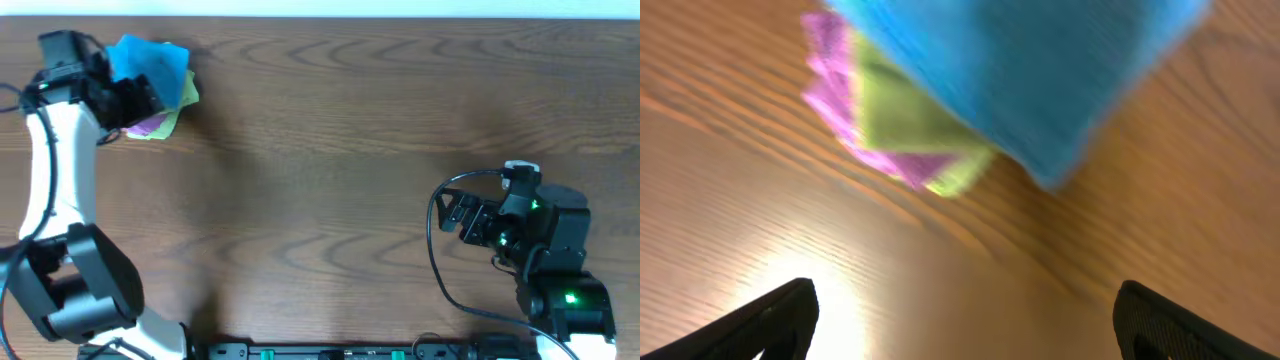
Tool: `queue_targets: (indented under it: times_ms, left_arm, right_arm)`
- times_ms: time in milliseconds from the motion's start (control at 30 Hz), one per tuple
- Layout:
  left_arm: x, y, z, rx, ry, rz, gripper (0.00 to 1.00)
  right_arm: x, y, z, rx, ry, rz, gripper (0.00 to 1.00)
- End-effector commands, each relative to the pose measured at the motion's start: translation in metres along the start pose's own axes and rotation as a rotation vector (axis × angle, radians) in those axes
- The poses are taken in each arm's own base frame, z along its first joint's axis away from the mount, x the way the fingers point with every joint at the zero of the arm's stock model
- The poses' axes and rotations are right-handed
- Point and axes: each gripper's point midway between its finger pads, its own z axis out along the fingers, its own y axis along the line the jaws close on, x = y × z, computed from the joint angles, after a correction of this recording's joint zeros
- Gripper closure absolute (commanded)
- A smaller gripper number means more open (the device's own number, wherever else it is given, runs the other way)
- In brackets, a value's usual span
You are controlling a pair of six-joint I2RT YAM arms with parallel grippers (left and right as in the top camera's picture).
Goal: Fold the cloth
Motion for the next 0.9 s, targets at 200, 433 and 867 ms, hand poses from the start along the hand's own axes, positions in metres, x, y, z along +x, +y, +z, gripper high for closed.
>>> queue_targets:
  times_ms: [200,433,867]
  left_arm:
    - [0.014,-0.088,-0.059,0.103,-0.106,0.22,0.05]
    - [0.027,-0.11,-0.072,0.205,-0.085,0.242,0.05]
    - [0.048,-0.116,-0.14,0.156,-0.209,0.317,0.05]
  right_arm:
    - [0.002,-0.002,0.0,0.0,0.004,0.017,0.01]
    - [0.002,-0.002,0.0,0.0,0.004,0.017,0.01]
    - [0.002,-0.002,0.0,0.0,0.004,0.017,0.01]
